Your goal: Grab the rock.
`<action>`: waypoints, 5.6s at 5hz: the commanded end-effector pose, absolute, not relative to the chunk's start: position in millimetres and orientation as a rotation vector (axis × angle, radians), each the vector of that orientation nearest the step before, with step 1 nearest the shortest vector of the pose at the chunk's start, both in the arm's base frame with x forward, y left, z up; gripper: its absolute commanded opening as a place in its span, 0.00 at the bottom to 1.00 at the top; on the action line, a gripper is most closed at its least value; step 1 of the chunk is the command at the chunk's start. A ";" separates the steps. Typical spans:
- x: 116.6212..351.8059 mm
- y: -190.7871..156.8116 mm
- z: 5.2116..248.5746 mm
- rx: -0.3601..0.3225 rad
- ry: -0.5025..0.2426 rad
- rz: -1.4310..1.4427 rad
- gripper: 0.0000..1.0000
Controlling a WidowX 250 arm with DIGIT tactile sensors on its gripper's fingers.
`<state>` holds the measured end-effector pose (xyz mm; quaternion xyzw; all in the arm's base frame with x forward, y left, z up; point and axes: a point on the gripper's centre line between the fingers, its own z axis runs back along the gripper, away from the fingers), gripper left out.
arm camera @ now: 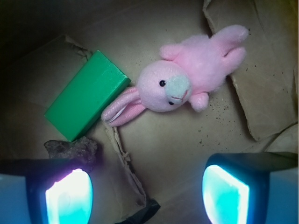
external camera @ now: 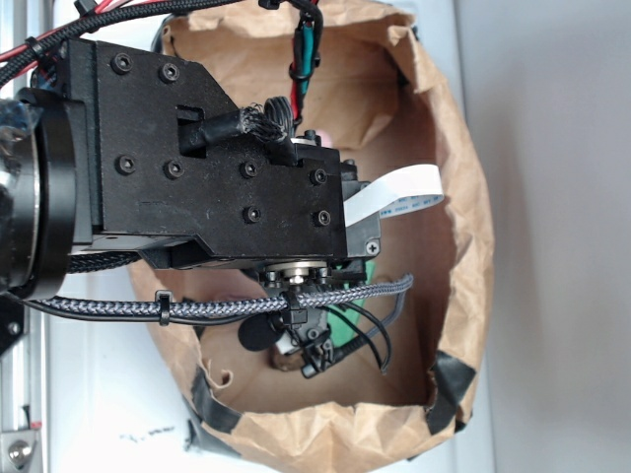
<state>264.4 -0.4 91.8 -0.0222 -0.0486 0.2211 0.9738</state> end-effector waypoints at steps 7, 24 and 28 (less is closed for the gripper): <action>287.6 -37.0 74.5 -0.100 -0.210 0.480 1.00; 297.7 -74.9 58.7 -0.141 -0.140 0.676 1.00; 272.9 -71.9 30.7 -0.067 -0.192 0.541 1.00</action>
